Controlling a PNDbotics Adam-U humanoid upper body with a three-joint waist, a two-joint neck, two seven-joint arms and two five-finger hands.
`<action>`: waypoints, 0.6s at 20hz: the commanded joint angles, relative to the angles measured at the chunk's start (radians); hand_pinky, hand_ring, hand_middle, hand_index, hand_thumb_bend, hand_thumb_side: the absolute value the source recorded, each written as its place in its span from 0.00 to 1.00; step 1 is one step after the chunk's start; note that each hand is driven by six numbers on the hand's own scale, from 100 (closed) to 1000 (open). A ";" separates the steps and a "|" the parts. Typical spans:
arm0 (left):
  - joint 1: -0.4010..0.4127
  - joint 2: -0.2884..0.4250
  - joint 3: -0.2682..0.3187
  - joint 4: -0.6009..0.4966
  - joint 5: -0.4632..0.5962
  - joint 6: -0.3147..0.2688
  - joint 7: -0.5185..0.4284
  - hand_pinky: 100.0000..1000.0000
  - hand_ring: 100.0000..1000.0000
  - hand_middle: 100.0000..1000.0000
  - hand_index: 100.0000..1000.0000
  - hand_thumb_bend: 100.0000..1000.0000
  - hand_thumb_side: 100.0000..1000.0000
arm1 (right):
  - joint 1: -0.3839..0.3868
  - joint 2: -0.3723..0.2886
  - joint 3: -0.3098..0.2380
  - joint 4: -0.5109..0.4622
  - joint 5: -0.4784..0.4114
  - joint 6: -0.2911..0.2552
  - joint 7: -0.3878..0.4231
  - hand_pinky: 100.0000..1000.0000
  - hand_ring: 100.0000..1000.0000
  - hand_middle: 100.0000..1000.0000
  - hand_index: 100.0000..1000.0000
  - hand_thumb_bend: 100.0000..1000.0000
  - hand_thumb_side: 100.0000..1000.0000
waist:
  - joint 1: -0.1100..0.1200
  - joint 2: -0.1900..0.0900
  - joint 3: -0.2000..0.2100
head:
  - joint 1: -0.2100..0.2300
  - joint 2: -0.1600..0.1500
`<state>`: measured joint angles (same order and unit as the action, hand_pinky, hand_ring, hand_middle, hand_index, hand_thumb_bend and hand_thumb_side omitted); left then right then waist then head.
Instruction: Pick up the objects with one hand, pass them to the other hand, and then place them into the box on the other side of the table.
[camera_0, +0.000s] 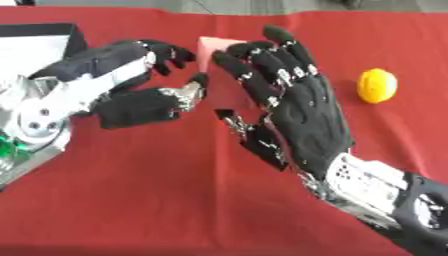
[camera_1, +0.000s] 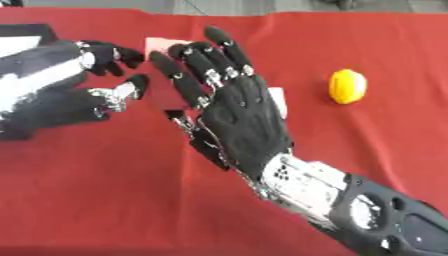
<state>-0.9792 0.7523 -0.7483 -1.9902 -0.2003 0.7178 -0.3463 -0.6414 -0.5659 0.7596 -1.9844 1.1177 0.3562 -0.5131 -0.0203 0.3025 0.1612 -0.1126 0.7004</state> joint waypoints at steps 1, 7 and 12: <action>0.000 0.038 0.012 -0.010 0.014 -0.027 -0.008 0.88 0.84 0.84 0.94 0.00 0.97 | -0.005 -0.009 -0.001 -0.016 0.018 0.003 -0.035 0.81 0.57 0.42 0.61 0.00 0.00 | 0.001 -0.015 -0.001 | 0.006 -0.009; 0.021 0.059 0.003 -0.010 0.049 -0.113 -0.057 0.89 0.85 0.84 0.94 0.02 1.00 | 0.024 -0.015 0.020 -0.016 0.027 -0.001 -0.066 0.80 0.57 0.42 0.61 0.00 0.00 | 0.000 -0.014 -0.008 | 0.013 0.002; 0.037 0.066 0.011 -0.010 0.057 -0.160 -0.064 0.90 0.85 0.84 0.95 0.00 0.77 | 0.040 -0.017 0.026 -0.016 0.023 -0.002 -0.085 0.79 0.57 0.41 0.60 0.00 0.00 | 0.000 -0.012 -0.012 | 0.019 0.006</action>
<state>-0.9317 0.7906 -0.7539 -1.9901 -0.1526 0.5725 -0.4098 -0.5958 -0.5672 0.7903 -1.9845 1.1394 0.3533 -0.5905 -0.0234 0.3043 0.1491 -0.0982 0.7016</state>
